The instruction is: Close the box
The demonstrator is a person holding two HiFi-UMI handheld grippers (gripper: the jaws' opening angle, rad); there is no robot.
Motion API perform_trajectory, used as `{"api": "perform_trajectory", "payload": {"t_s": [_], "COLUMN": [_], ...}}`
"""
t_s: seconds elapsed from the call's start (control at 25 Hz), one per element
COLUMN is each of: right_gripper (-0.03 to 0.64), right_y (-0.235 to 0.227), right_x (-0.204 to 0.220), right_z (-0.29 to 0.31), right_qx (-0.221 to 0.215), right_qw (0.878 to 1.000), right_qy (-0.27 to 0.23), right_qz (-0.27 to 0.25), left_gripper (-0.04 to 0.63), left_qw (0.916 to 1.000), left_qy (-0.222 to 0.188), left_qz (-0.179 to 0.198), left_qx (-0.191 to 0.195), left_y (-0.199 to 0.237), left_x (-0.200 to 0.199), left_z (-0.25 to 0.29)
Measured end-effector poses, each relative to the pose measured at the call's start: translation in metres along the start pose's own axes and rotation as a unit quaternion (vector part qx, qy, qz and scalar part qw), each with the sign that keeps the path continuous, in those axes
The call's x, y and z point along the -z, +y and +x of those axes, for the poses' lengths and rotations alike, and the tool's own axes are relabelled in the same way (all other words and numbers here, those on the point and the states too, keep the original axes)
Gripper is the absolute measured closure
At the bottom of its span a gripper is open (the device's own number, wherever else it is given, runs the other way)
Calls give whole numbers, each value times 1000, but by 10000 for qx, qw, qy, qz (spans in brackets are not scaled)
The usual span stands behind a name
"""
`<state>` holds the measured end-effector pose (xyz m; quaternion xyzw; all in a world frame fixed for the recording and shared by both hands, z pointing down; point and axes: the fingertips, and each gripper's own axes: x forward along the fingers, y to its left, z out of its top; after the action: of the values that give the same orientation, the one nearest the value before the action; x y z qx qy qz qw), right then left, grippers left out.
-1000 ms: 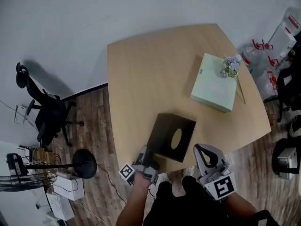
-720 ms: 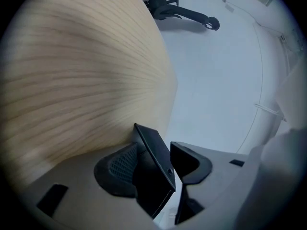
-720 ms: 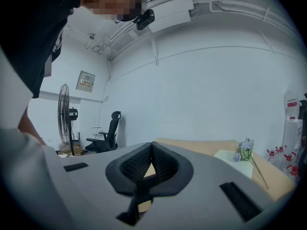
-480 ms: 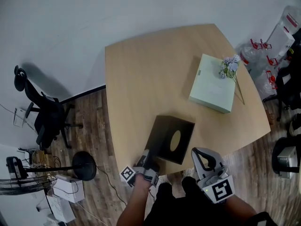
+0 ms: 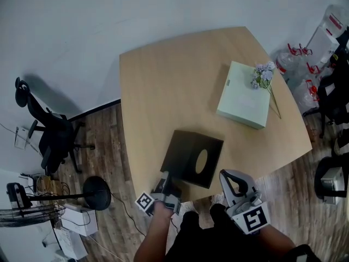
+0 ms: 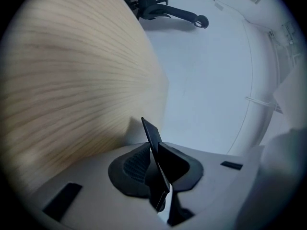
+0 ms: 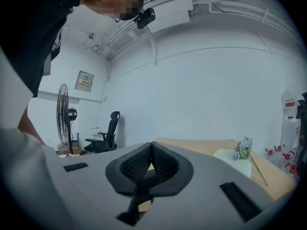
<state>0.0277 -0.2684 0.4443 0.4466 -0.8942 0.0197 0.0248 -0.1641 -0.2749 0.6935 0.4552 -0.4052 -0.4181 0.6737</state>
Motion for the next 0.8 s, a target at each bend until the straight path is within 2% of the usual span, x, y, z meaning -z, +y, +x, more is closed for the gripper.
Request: {"api": "perform_trajectory", "payload": {"t_s": [0.16, 0.32, 0.44, 0.6, 0.68, 0.72, 0.8], "right_gripper": [604, 604, 604, 604, 604, 604, 604], "right_y": [1, 3, 6, 8, 10, 12, 16], "right_x": [-3, -7, -10, -11, -12, -13, -14], "right_z": [-3, -5, -9, -13, -14, -16, -19], "right_qx": [64, 85, 114, 154, 207, 240, 300], "right_qw": [10000, 9999, 9997, 9996, 9993, 9992, 9990], "right_qy": [-56, -126, -215, -243, -292, -303, -315], "right_qz": [-1, -15, -39, -75, -61, -49, -52], "left_gripper": [541, 547, 549, 557, 561, 561, 561], "left_qw": [9988, 9940, 9879, 9756, 9668, 9591, 9297], "left_qy": [81, 64, 54, 66, -1, -33, -67], "left_qz": [480, 1086, 1546, 2178, 2547, 2826, 3683], "left_qx": [86, 78, 114, 261, 214, 165, -57], "left_y": [-14, -29, -42, -62, -71, -75, -78], "left_x": [-2, -4, 0, 9, 14, 17, 19], "left_z": [-1, -1, -3, -4, -7, -8, -13]}}
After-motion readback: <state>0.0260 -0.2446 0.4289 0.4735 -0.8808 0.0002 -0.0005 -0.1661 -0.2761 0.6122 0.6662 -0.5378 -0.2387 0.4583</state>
